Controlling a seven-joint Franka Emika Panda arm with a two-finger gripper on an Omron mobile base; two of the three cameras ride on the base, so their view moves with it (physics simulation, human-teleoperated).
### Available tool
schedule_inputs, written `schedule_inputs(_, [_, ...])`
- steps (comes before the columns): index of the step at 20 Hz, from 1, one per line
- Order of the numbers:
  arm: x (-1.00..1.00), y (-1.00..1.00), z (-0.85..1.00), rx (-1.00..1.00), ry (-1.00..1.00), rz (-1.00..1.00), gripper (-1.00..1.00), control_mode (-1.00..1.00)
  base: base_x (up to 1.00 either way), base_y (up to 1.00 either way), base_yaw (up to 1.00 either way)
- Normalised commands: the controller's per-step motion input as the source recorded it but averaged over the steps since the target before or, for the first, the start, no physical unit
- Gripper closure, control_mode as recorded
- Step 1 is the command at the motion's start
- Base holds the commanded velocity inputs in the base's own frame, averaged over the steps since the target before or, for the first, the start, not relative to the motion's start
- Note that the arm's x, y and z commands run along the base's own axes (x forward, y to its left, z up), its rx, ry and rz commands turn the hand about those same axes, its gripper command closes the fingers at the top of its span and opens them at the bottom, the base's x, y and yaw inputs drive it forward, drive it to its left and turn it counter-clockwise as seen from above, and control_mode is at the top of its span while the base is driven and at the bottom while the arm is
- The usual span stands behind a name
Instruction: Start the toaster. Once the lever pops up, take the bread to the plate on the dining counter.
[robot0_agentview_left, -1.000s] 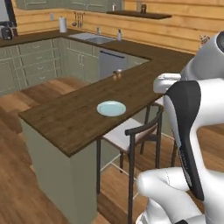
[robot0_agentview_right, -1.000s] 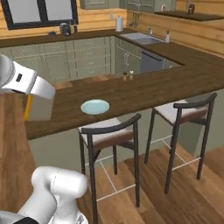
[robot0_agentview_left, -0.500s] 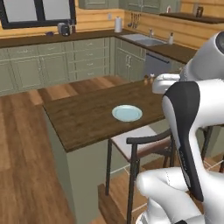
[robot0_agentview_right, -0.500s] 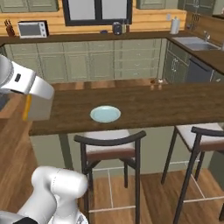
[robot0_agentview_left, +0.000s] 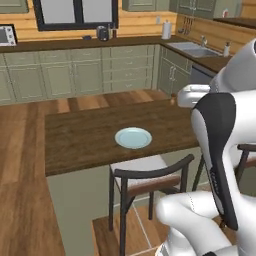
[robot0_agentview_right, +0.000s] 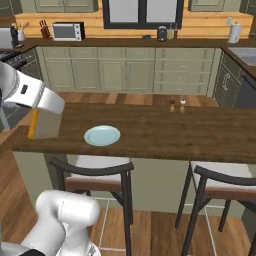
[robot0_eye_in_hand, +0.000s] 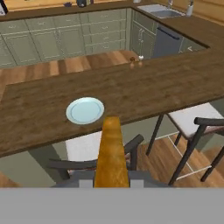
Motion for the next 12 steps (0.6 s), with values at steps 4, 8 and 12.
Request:
schedule_inputs(4, [0.0, 0.0, 0.0, 0.0, 0.0, 0.0, 1.0, 1.0, 0.85, -0.18, 0.27])
schedule_inputs(8, [0.0, 0.0, 0.0, 0.0, 0.0, 0.0, 1.0, 1.0, 0.88, -0.08, 0.26])
schedule_inputs(12, [0.7, -0.26, -0.04, 0.13, 0.04, 0.27, 1.0, -1.0, 0.0, 0.0, 0.0])
